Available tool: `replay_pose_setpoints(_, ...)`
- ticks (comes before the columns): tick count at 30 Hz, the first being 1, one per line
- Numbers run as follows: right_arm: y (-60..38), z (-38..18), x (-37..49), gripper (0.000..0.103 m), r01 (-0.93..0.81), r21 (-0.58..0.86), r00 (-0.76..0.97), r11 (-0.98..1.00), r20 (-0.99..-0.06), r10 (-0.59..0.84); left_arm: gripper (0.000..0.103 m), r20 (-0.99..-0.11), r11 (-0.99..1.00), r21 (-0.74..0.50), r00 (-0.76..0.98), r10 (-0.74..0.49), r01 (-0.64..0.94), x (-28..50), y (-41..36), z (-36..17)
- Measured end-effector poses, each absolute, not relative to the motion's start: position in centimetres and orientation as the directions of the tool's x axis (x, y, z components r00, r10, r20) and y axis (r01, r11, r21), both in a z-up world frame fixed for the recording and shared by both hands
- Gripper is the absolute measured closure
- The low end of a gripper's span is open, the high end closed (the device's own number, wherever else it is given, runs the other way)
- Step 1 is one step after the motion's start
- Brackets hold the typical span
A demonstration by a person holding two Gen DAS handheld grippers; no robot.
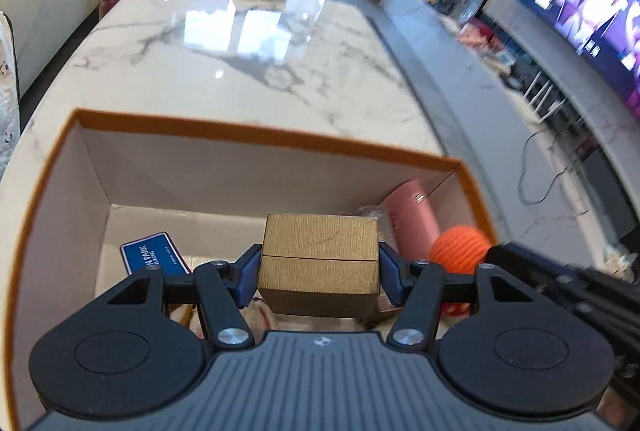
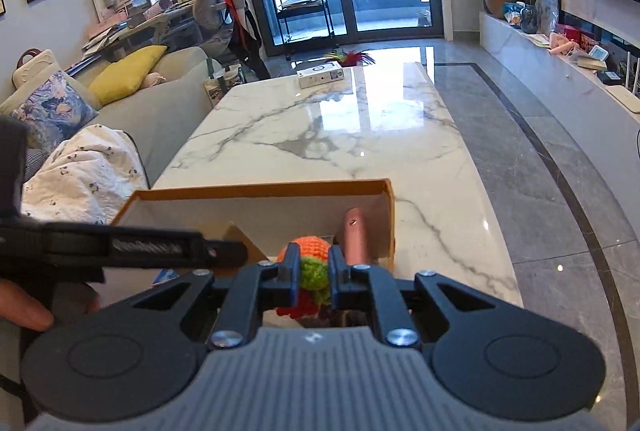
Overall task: Organize objects
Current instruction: 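Carry the kraft box and crocheted orange into the orange box and release, then move both tools back to the lotion tube and yellow tape measure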
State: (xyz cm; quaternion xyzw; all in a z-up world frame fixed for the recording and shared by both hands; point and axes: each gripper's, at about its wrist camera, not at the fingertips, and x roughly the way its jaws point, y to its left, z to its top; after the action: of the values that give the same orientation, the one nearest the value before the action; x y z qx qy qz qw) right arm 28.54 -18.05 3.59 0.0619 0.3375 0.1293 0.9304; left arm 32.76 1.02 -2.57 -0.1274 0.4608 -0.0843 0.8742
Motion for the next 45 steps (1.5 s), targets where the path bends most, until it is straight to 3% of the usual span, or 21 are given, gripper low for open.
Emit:
replay_pose_setpoints(15,-17.7,3.0,29.4,0.089,-0.207,0.154,0.753,0.966,-0.606,0.258,0.034,-0.831,0.92,-0.39,0.443,-0.338,-0.029,35.4,0.5,-6.1)
replay_pose_setpoints(25,-17.5,2.4,30.2,0.089,-0.189,0.162,0.743,0.969,-0.621,0.248,0.031,-0.798,0.877,-0.479,0.438,-0.415,-0.042,35.7,1.3,-6.4)
replay_pose_setpoints(30,-17.3,2.3,31.2,0.089,-0.192,0.204,0.734,0.96,-0.619,0.278,0.031,-0.77,0.884,-0.463,0.524,-0.365,-0.063,34.7,3.3,-4.2)
replay_pose_setpoints(36,-15.1,2.3,33.5,0.089,-0.202,0.231,0.724,0.952,-0.619,0.304,0.031,-0.756,0.931,-0.357,0.609,-0.239,-0.078,33.2,4.5,-1.9)
replay_pose_setpoints(45,-13.1,0.7,36.8,0.088,-0.157,0.229,0.684,0.961,-0.677,0.273,0.031,-0.752,0.939,-0.328,0.631,-0.19,-0.108,31.4,6.8,-1.2)
